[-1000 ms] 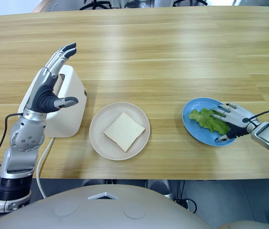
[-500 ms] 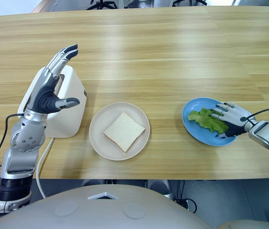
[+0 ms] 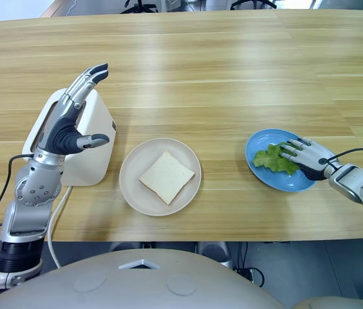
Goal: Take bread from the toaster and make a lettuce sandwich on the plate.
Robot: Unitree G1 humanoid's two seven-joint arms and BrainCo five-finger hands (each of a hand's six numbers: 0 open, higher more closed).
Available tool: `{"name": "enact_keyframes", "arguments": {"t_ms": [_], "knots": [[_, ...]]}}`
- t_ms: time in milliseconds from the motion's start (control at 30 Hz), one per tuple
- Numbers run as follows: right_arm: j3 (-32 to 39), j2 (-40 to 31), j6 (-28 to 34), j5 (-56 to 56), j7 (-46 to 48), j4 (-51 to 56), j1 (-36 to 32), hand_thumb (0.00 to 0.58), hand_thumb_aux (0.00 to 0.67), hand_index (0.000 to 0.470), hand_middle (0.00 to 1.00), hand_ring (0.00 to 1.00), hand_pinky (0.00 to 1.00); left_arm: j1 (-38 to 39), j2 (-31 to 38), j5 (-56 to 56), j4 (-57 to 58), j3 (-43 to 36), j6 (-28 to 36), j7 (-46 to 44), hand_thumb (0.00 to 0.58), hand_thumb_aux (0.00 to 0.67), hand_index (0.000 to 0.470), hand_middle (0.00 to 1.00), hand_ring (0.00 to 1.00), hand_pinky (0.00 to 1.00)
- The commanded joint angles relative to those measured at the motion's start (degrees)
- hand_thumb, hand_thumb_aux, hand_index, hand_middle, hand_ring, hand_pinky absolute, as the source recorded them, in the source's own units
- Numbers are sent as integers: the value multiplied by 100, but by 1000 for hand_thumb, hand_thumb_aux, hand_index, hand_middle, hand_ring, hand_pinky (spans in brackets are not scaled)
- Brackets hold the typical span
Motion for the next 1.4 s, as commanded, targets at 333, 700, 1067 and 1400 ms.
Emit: {"name": "enact_keyframes", "arguments": {"t_ms": [333, 700, 1067, 1400], "knots": [[-126, 30, 57, 285, -454, -509, 153, 580, 670, 460, 1000, 1000, 1000, -70, -38, 32, 63, -89, 24, -42, 0, 0, 0, 0, 0, 0], [-96, 115, 96, 348, -696, -462, 154, 580, 670, 460, 1000, 1000, 1000, -210, -65, 52, 128, -180, 77, -57, 0, 0, 0, 0, 0, 0], [-280, 102, 136, 514, -1118, -595, 167, 580, 670, 460, 1000, 1000, 1000, -316, -96, 87, 274, -238, 33, -7, 0, 0, 0, 0, 0, 0], [-877, 3, 419, 528, -1703, -1452, 516, 580, 670, 460, 1000, 1000, 1000, -482, -115, 177, 463, -298, -38, 77, 0, 0, 0, 0, 0, 0]]}}
